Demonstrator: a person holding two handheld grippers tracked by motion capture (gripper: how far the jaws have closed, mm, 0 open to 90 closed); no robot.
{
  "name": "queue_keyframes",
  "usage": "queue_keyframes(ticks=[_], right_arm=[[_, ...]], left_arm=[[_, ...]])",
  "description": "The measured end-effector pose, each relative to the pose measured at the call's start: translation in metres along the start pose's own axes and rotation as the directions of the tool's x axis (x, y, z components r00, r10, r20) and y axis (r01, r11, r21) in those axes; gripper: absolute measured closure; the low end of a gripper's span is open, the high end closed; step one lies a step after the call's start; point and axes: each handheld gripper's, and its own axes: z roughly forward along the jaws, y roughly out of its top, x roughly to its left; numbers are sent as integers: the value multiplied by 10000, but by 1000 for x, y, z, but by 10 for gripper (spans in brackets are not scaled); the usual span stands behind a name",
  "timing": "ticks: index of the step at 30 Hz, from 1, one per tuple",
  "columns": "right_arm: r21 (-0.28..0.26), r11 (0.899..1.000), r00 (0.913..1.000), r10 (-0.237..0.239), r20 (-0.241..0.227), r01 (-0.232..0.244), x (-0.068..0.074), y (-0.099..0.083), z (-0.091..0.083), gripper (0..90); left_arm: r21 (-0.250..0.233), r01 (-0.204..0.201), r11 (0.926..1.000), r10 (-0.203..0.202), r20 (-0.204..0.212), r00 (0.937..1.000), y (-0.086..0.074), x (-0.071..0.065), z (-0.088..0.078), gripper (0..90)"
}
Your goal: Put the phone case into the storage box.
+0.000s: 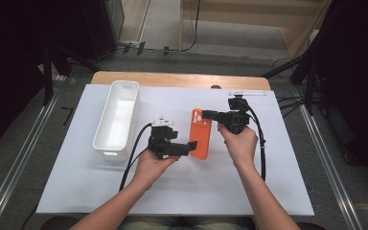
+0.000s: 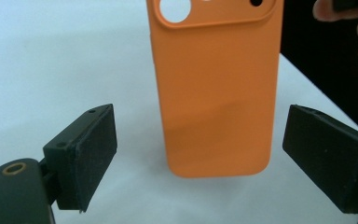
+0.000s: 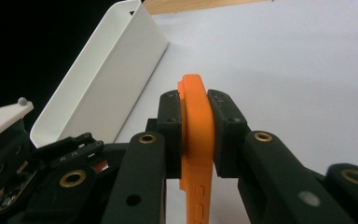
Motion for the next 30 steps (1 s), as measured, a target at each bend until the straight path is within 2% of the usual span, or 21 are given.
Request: queue_keyframes(ticks=[1, 4, 5, 8, 12, 13, 18, 19, 26, 27, 28, 29, 30], right_arm=[[-5, 9999, 9999, -162, 36, 162, 1, 0, -2, 749], [-61, 9994, 9994, -333, 39, 334, 1, -1, -5, 749], [-82, 9990, 9991, -435, -20, 435, 1, -1, -7, 749], [-95, 9982, 9983, -586, -24, 586, 1, -2, -9, 749], [-157, 9962, 9963, -858, -42, 857, 2, -4, -13, 749], [-279, 9936, 9940, -1097, -46, 1095, 3, -5, -15, 749], [-329, 9913, 9918, -1278, -79, 1275, 4, -8, -17, 749], [-321, 9910, 9914, -1302, -125, 1298, 5, -10, -18, 749], [-404, 9874, 9879, -1537, -205, 1528, 5, -17, -19, 749], [-416, 9852, 9857, -1674, -218, 1664, 4, -19, -20, 749], [-416, 9852, 9857, -1674, -218, 1664, 4, -19, -20, 749], [-474, 9831, 9838, -1781, -223, 1769, 5, -22, -21, 749], [-474, 9831, 9838, -1781, -223, 1769, 5, -22, -21, 749]], left_arm=[[189, 8, 9998, -10, 69, 10000, 2, 1, -1, 98], [341, -21, 9994, 18, 101, 9999, 4, 3, -1, 98], [555, -158, 9983, 158, -6, 9999, 5, 4, -2, 98], [568, -148, 9983, 149, -22, 9999, 5, 5, -2, 98], [690, -91, 9976, 81, 144, 9999, 8, 8, -4, 98], [744, -94, 9972, 78, 221, 9997, 8, 9, -4, 99], [1084, -192, 9939, 133, 544, 9984, 10, 12, -6, 132], [1223, -446, 9915, 403, 375, 9985, 11, 12, -7, 132], [1294, -582, 9899, 529, 443, 9976, 12, 13, -8, 132], [1302, -925, 9872, 856, 574, 9947, 12, 13, -9, 133], [1302, -925, 9872, 856, 574, 9947, 12, 13, -9, 133], [1366, -1255, 9827, 1199, 481, 9916, 12, 11, -9, 133], [1366, -1255, 9827, 1199, 481, 9916, 12, 11, -9, 133]])
